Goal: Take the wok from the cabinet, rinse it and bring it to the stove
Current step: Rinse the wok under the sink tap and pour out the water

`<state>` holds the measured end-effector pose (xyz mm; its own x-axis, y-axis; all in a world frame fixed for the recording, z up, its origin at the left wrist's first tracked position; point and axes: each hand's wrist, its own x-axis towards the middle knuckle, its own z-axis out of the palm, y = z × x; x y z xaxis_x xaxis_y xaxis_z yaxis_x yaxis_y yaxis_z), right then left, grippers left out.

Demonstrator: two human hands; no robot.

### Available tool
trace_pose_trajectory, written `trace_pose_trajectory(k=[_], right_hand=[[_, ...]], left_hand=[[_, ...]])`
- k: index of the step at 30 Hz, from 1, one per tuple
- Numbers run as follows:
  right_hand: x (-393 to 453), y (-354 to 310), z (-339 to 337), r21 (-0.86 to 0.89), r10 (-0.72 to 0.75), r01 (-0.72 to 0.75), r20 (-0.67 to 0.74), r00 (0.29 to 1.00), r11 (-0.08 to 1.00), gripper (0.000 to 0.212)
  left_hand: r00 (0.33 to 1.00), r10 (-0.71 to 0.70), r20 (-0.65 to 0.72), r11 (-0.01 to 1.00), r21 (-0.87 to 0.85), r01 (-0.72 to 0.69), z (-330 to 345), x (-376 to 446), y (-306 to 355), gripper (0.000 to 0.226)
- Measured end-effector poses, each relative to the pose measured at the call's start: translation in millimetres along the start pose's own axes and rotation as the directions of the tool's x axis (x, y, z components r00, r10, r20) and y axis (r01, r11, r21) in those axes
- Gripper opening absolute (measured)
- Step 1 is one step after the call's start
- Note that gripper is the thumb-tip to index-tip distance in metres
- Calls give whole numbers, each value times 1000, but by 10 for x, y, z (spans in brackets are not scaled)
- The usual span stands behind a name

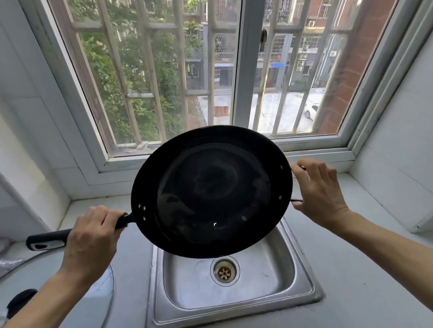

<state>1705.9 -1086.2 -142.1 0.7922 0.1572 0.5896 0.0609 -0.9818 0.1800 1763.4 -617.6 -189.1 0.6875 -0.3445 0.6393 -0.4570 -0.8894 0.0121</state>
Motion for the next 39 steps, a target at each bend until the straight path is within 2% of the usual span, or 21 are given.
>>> trace_pose_trajectory(k=[2,5,10,12,15,17,21,32,39], right_hand=[[69,0,-28,-3,14,-14,-3,1000,1000,92],[122,0,-27,-6,44,-44,17,999,999,93],[174,8,0,-24,24,-22,83,996,999,97],[203,32,-3,-33,10,-7,101,995,999,100],[225,69,-42,-47,-10,16,131,991,999,100],[248,64,-46,-46,-15,22,137,990,999,100],[299,63,-71,-41,-21,28,175,984,999,103],[418,85,-312,-88,11,14,269,963,996,105],[331,247,-576,-119,5,42,368,930,992,109]], left_hand=[[1000,-17,17,1000,-9,17,-12,77,1,21],[999,-21,34,999,-28,22,-9,110,25,8],[996,-27,88,999,-32,30,19,104,28,20],[998,-3,69,999,-35,5,21,94,12,11],[997,18,76,1000,-27,-16,-20,51,1,17],[996,5,87,1000,-28,-3,-29,75,-11,10],[995,0,101,999,-45,4,-56,143,-29,23],[992,54,111,990,-138,-38,-27,341,-147,30],[959,205,196,966,-196,-166,-13,564,-161,33]])
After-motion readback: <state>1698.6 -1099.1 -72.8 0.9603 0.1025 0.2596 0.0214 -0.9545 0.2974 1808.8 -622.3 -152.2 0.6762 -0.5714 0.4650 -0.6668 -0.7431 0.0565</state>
